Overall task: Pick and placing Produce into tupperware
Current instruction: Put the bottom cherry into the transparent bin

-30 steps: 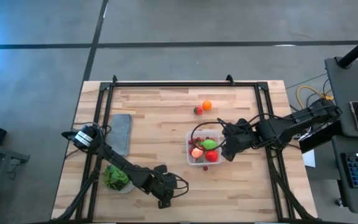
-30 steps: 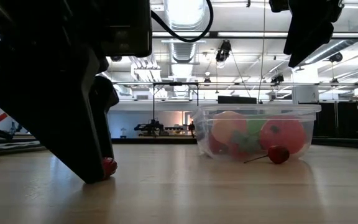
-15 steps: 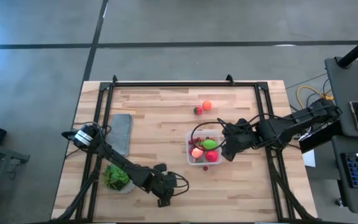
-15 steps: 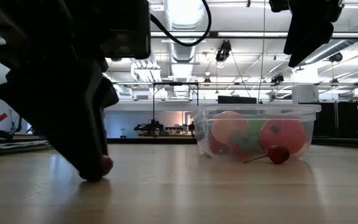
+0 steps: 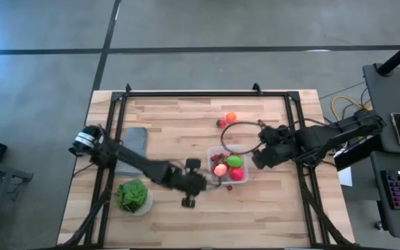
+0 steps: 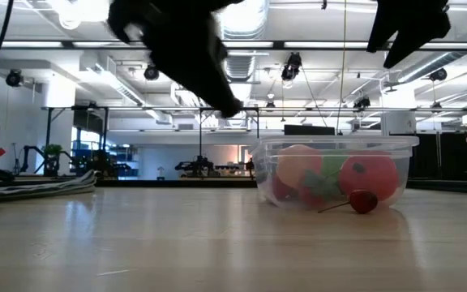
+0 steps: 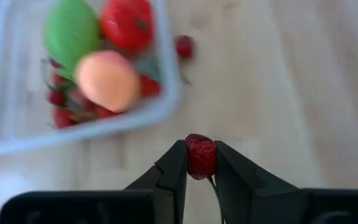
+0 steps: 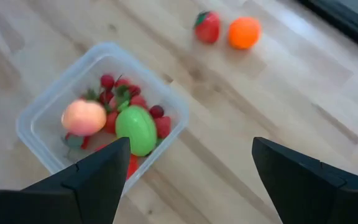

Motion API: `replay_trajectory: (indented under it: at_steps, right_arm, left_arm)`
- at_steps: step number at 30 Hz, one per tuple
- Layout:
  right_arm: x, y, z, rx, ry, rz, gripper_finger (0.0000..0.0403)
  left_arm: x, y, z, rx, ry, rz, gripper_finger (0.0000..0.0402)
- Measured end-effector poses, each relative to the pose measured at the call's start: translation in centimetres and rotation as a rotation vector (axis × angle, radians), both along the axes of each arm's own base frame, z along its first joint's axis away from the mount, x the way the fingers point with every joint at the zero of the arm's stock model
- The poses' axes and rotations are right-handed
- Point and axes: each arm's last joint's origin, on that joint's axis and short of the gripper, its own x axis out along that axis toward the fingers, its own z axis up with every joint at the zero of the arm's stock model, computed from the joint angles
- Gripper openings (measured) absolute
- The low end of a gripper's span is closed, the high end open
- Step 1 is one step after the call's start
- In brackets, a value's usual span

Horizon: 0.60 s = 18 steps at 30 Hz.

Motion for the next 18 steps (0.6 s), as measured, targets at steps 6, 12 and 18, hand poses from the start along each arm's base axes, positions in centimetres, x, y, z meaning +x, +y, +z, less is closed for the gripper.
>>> replay_trajectory:
  at_steps: [6,12,18]
  right_arm:
    - [-2.1,-0.6,1.7,0.048,-0.083,-0.072,0.0329]
    - [-2.6,-0.8,2.1,0.069,-0.111,-0.084,0.0329]
    - [-2.0,-0.5,1.5,0.042,-0.073,-0.064,0.0329]
  left_arm:
    - [3.3,5.5,1.5,-0.073,-0.148,0.013,0.0051]
    - [5.1,8.4,2.0,-0.114,-0.174,0.056,0.0072]
    - [6.3,9.9,1.7,-0.248,-0.236,0.189,0.0163]
